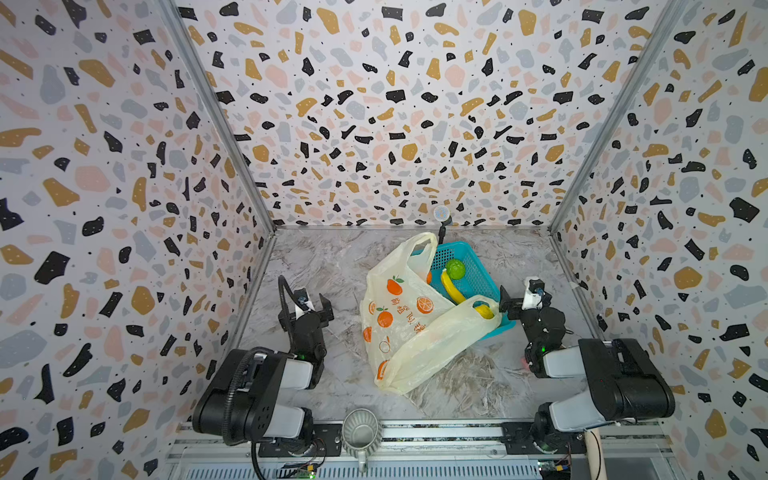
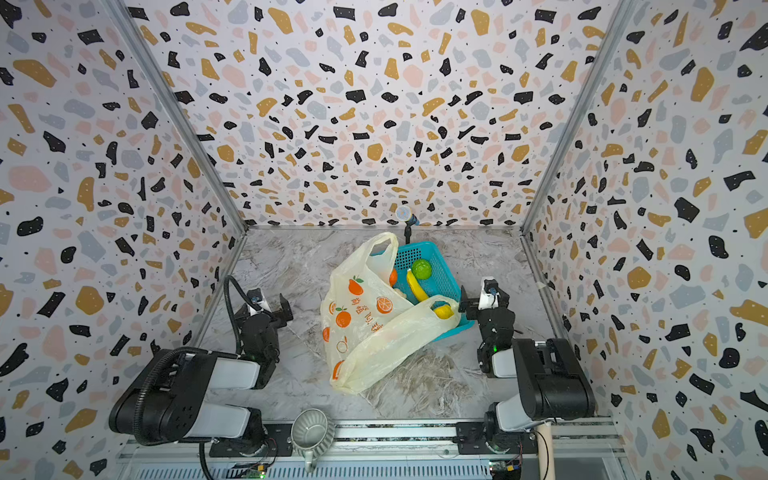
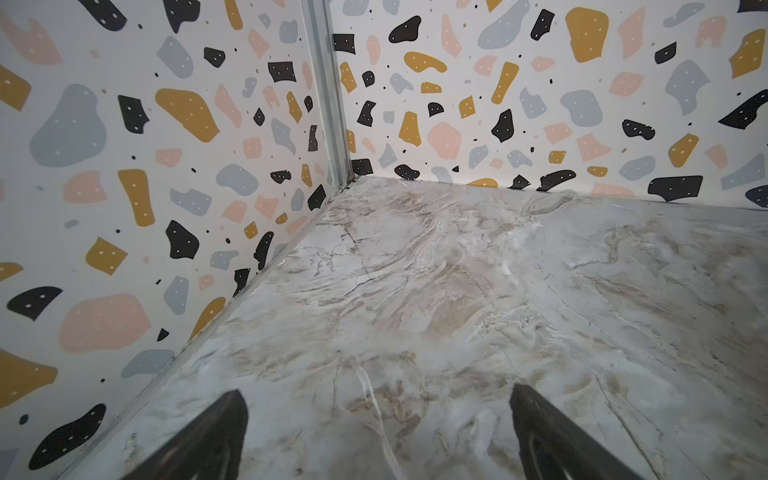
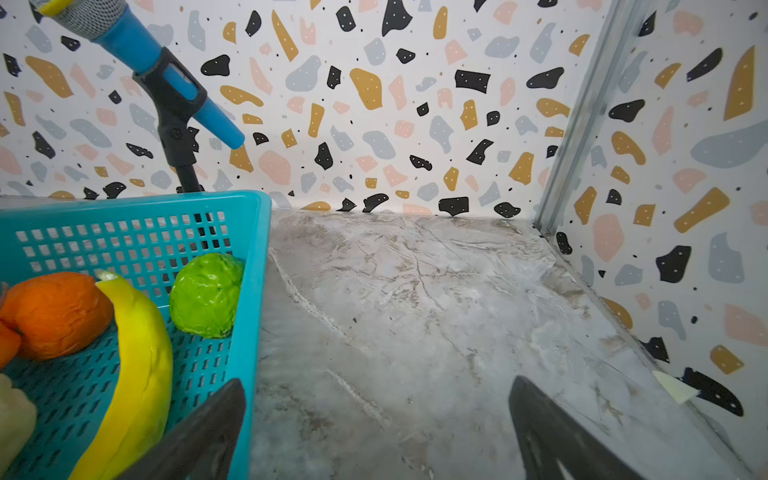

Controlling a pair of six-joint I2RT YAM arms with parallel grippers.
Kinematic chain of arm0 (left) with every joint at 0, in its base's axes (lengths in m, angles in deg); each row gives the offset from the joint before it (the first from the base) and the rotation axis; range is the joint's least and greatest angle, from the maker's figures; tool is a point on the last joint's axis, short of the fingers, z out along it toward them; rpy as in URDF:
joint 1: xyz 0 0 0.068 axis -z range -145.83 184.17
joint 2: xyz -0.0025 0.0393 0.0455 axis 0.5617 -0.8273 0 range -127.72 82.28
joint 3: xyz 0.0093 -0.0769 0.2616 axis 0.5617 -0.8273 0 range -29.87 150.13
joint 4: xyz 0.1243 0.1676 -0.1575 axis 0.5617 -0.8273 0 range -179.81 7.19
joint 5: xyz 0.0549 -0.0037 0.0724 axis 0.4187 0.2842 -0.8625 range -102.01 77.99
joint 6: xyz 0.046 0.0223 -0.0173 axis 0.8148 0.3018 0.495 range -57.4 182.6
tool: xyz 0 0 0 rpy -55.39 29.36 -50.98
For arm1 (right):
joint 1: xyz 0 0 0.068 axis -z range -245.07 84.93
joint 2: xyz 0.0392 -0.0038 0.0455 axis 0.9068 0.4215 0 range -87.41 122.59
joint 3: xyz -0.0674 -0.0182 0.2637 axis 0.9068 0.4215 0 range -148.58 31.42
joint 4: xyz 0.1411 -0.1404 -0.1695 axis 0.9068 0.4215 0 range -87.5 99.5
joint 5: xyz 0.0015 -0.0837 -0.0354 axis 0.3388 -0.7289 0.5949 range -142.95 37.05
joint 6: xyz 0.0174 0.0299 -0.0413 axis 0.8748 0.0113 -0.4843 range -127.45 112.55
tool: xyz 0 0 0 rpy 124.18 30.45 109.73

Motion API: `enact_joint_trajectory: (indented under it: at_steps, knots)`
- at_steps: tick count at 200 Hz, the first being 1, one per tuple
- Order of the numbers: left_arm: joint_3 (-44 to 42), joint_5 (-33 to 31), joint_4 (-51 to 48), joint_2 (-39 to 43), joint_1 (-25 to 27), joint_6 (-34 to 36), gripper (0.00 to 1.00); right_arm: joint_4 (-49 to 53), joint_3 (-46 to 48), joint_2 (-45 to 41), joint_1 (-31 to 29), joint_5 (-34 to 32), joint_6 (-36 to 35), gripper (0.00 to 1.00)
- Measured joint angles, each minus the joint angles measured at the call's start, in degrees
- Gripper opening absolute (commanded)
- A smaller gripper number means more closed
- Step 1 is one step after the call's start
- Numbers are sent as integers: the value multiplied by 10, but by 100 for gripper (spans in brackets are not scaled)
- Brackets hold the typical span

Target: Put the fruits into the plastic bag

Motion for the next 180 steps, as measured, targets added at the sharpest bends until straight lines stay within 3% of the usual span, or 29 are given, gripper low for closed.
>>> enact_joint_trajectory:
  at_steps: [180]
  knots:
    - [0, 0, 0, 0, 0, 0, 99, 0, 0, 0, 1, 24, -6, 99]
